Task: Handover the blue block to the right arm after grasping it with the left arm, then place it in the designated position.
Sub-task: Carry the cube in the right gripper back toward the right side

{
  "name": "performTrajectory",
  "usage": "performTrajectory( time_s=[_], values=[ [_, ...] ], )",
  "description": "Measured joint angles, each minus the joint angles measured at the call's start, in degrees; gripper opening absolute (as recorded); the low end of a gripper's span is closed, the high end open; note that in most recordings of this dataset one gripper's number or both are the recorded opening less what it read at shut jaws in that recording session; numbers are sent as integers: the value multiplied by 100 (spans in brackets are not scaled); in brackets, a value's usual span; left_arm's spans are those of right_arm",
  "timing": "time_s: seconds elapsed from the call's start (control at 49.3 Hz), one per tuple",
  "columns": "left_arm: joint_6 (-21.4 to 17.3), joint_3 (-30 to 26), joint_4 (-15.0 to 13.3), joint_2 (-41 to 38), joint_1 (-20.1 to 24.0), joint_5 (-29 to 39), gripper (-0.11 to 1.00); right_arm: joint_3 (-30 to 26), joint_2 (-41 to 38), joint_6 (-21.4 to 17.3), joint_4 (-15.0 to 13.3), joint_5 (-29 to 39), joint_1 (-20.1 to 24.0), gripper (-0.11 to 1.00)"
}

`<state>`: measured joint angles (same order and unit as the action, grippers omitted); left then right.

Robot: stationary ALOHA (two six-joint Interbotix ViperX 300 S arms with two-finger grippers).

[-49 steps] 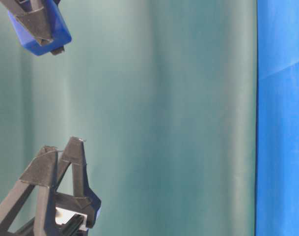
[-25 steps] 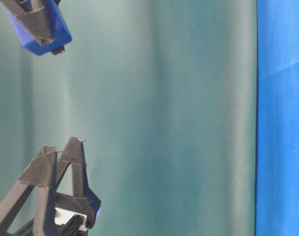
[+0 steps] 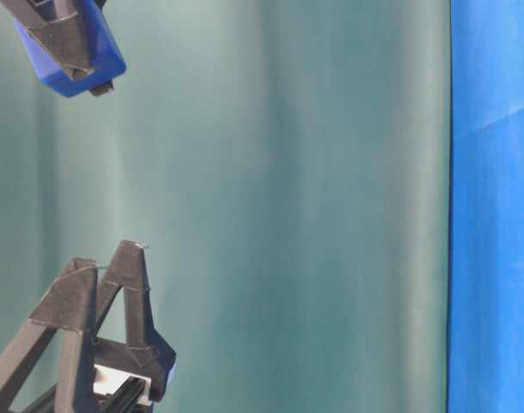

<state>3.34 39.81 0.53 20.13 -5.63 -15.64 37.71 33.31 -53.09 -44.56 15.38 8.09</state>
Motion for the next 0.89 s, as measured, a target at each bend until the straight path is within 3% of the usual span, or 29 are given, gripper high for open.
performTrajectory(
  time_s=[0.892],
  values=[
    [-9, 0, 0, 0, -9, 0, 92, 0, 0, -18, 9, 62, 0, 41]
  ],
)
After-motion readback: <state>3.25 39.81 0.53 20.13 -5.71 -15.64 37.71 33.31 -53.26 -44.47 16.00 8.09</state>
